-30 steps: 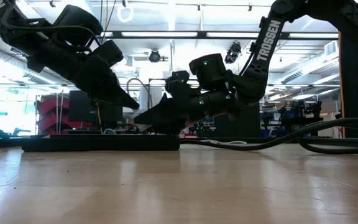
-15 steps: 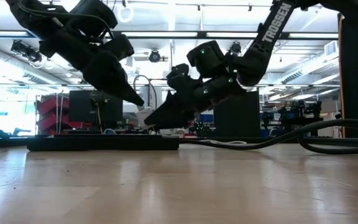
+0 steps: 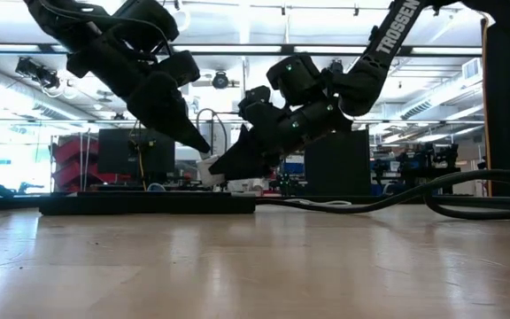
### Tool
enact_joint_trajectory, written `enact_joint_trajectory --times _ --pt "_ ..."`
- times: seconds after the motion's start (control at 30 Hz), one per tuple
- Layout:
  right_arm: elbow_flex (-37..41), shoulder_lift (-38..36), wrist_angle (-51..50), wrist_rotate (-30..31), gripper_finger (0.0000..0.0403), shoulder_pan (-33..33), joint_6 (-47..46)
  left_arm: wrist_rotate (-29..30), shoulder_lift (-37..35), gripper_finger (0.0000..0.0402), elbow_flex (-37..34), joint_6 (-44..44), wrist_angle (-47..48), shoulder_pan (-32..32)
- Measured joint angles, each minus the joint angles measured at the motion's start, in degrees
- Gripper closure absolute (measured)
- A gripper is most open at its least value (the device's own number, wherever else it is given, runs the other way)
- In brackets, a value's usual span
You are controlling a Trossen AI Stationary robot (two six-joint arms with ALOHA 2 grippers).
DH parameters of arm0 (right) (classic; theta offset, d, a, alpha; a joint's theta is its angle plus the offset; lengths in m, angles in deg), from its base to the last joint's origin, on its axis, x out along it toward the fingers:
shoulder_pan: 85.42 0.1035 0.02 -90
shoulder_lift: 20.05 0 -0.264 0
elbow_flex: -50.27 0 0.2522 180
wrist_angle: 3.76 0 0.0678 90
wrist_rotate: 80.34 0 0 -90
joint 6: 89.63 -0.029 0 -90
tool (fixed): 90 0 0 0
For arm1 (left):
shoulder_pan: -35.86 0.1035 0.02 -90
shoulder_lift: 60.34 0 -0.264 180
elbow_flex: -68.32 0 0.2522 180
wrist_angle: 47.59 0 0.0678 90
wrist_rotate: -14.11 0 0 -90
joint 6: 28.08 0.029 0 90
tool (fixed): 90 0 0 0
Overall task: Insert USB
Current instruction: Insert the white charger adapter into the black outlet extension
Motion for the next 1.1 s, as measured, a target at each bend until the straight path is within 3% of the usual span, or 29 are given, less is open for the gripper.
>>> enact_joint_trajectory --times 0.37,0.63,0.83,1.1 --pt "-0.2 -7.8 -14.7 7.9 0.0219 0.7 2.7 -4.0 0.4 0.0401 1.5 0.6 2.9 2.5" --pt "-0.2 -10.5 -18.3 8.8 0.0228 1.5 2.8 -6.3 5.2 0.0401 3.6 0.2 1.4 3.2" --pt "-0.1 -11.8 -22.2 17.2 0.0243 4.4 3.4 -5.9 9.1 0.0401 8.3 1.0 4.9 3.4" --pt "-0.1 -11.8 -24.7 17.0 0.0267 5.1 3.8 -5.6 9.8 0.0401 8.8 1.1 5.5 5.4"
